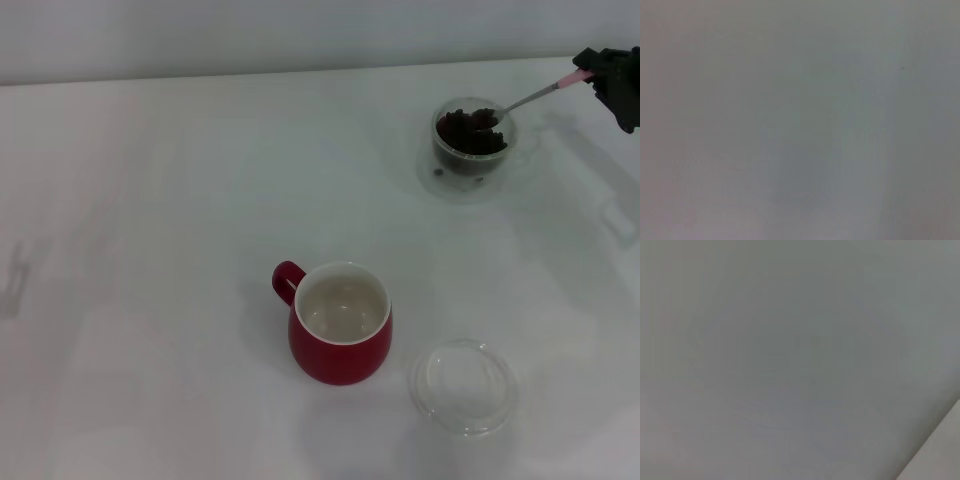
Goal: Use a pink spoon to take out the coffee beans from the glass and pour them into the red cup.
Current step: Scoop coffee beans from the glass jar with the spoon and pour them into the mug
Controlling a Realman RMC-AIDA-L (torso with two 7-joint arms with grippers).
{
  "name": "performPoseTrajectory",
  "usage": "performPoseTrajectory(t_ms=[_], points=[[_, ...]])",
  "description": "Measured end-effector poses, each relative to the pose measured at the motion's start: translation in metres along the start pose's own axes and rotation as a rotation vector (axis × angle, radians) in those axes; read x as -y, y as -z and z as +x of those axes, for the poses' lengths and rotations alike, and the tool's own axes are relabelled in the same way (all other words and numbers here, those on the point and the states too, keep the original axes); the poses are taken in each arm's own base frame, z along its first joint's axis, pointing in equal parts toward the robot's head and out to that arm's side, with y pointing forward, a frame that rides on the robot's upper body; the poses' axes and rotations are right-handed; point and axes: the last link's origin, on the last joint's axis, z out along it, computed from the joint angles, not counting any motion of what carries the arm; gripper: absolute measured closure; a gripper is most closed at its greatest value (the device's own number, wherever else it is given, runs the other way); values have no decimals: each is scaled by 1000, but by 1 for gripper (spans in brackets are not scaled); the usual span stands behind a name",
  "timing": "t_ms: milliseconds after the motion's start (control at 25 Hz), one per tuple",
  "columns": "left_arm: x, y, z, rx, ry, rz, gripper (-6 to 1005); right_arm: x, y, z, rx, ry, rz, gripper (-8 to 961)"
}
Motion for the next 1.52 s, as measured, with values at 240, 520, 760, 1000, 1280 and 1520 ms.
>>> performPoseTrajectory(t_ms=[240, 520, 760, 1000, 1280, 1520], points=[[-2, -1, -2, 11, 8, 0, 357, -1, 3, 3, -17, -31, -19, 805], [-3, -2, -2, 9, 10, -2, 357, -3, 7, 12, -53, -33, -57, 805], [-3, -3, -2, 9, 10, -3, 357, -8, 12, 22, -93, -39, -116, 806], [-4, -3, -2, 9, 14, -4, 357, -9, 16, 33, -136, -43, -143, 806], [-5, -2, -3, 12, 20, -6, 358, -12, 19, 49, -207, -50, -177, 806], [-5, -1, -3, 17, 20, -4, 358, -13, 19, 64, -257, -72, -197, 806]])
